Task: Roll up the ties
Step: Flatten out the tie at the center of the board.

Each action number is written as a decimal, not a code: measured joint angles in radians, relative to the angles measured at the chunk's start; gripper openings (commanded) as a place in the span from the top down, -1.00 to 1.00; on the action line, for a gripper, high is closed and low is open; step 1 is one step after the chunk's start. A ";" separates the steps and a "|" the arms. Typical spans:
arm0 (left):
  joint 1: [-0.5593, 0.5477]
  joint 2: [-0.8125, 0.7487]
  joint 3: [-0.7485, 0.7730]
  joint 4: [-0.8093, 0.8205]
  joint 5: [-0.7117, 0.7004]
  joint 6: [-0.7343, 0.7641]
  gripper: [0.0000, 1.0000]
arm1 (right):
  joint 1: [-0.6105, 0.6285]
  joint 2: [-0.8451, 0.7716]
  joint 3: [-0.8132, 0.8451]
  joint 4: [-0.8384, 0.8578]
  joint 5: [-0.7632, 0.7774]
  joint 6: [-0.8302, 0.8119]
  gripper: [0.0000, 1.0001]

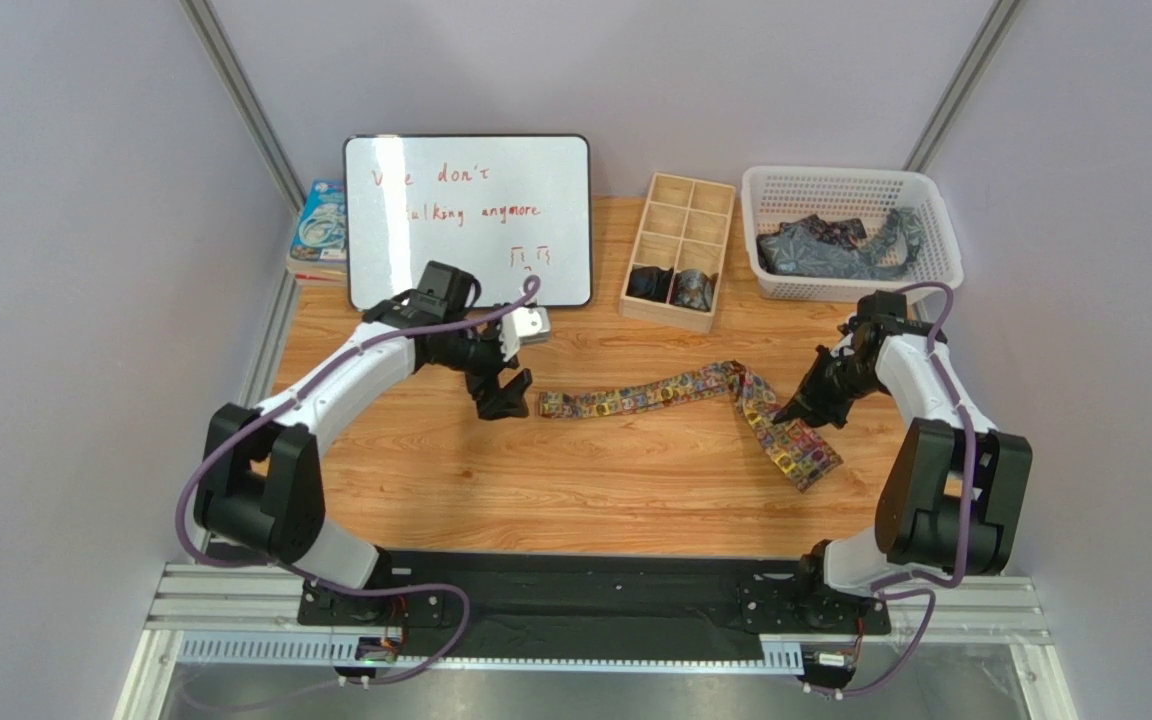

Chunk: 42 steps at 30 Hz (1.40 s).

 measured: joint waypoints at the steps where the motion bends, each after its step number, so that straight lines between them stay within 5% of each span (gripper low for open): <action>1: -0.023 0.027 0.002 0.027 -0.018 0.005 -0.93 | -0.005 0.010 0.000 0.000 0.000 -0.021 1.00; 5: -0.095 0.106 0.011 0.113 -0.085 0.034 -0.93 | -0.018 0.042 0.000 0.000 -0.005 -0.085 1.00; 17: -0.208 0.296 0.102 0.164 -0.250 0.144 -0.32 | -0.020 0.137 0.062 0.000 -0.037 -0.240 0.91; 20: -0.208 0.296 0.102 0.134 -0.267 0.180 0.12 | -0.019 0.155 0.089 0.001 -0.045 -0.267 0.73; 23: -0.206 0.296 0.091 0.091 -0.298 0.224 0.34 | -0.019 0.171 0.104 -0.001 -0.043 -0.298 0.56; 30: -0.200 0.252 -0.013 0.016 -0.359 0.308 0.57 | -0.019 0.190 0.179 -0.064 0.008 -0.400 0.09; 32: -0.190 0.215 -0.051 -0.026 -0.367 0.325 0.57 | -0.019 0.190 0.231 -0.093 0.029 -0.442 -0.56; 34: -0.166 0.192 -0.068 -0.072 -0.369 0.339 0.58 | -0.020 0.184 0.277 -0.109 0.045 -0.491 -0.82; 42: -0.003 0.133 -0.066 -0.201 -0.369 0.376 0.57 | 0.025 -0.018 0.228 -0.113 0.108 -0.673 -0.89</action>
